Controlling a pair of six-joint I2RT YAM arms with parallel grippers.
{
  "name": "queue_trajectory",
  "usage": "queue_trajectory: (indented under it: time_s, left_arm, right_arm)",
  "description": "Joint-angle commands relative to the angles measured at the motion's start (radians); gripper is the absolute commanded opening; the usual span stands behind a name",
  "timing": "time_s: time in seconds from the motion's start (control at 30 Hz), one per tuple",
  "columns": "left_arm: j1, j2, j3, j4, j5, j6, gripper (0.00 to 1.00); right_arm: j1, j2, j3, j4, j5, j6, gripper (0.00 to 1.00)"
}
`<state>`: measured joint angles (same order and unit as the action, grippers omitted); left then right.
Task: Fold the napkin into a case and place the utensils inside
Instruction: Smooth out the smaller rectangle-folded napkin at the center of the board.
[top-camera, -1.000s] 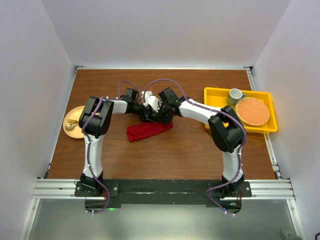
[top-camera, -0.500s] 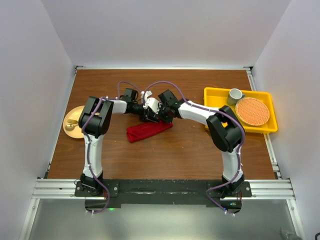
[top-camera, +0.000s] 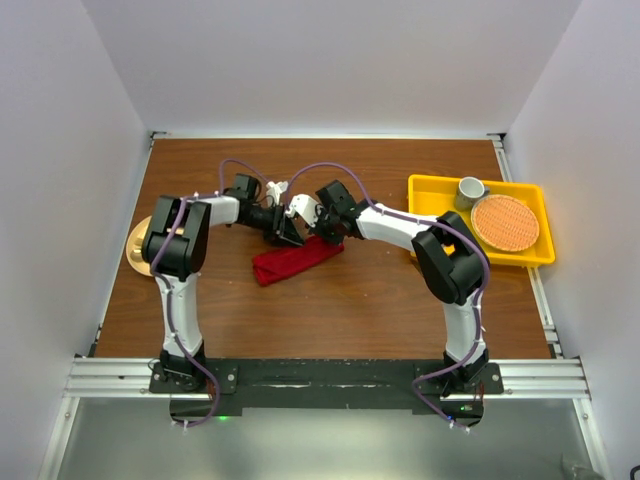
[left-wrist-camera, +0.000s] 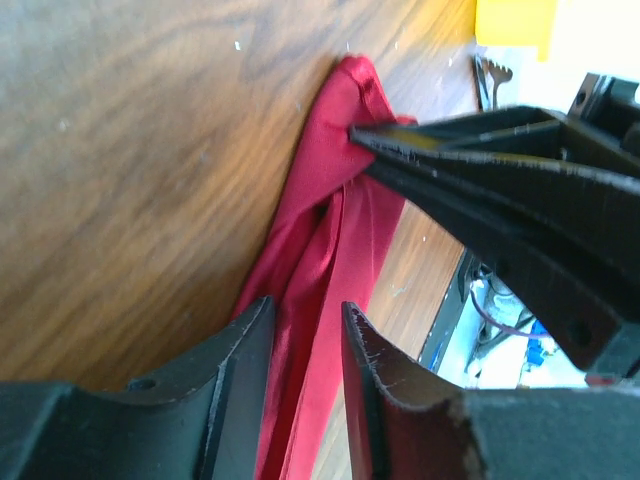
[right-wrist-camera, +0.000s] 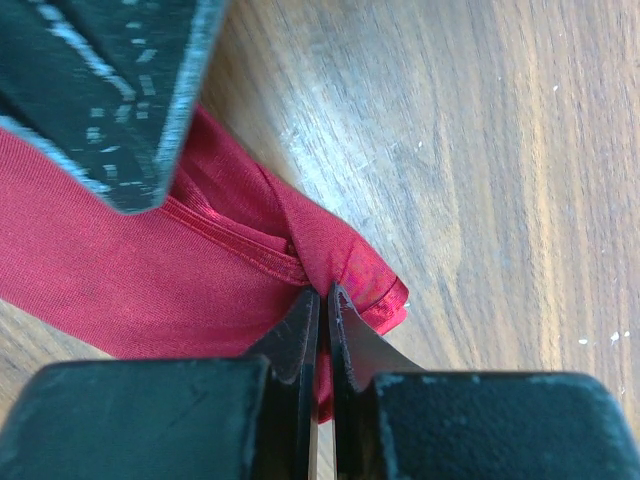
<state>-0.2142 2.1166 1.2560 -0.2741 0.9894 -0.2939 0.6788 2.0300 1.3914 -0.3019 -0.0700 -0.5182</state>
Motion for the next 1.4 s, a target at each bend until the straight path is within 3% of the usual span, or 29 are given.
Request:
queue_trajectory:
  time_s: [0.0, 0.17, 0.3, 0.33, 1.0, 1.37]
  left_arm:
    - [0.007, -0.033, -0.044, -0.073, -0.071, 0.079, 0.41]
    - [0.006, -0.038, -0.040, -0.073, -0.060, 0.072, 0.32]
    - [0.006, -0.049, -0.009, -0.076, -0.043, 0.064, 0.02]
    - [0.006, -0.053, -0.003, -0.071, -0.040, 0.059, 0.00]
    - [0.019, -0.001, 0.114, -0.007, -0.075, 0.007, 0.00]
    - [0.027, 0.115, 0.036, 0.047, -0.133, 0.022, 0.00]
  right_arm:
    - [-0.008, 0.036, -0.034, -0.034, 0.039, -0.009, 0.00]
    - [-0.008, 0.038, -0.037, -0.032, 0.039, -0.011, 0.00]
    - [-0.008, 0.038, -0.038, -0.029, 0.036, -0.016, 0.00]
    - [-0.010, 0.036, -0.038, -0.031, 0.035, -0.017, 0.00]
    - [-0.008, 0.018, -0.065, -0.005, 0.010, -0.072, 0.00]
    - [-0.010, 0.018, -0.008, -0.040, 0.004, -0.045, 0.00]
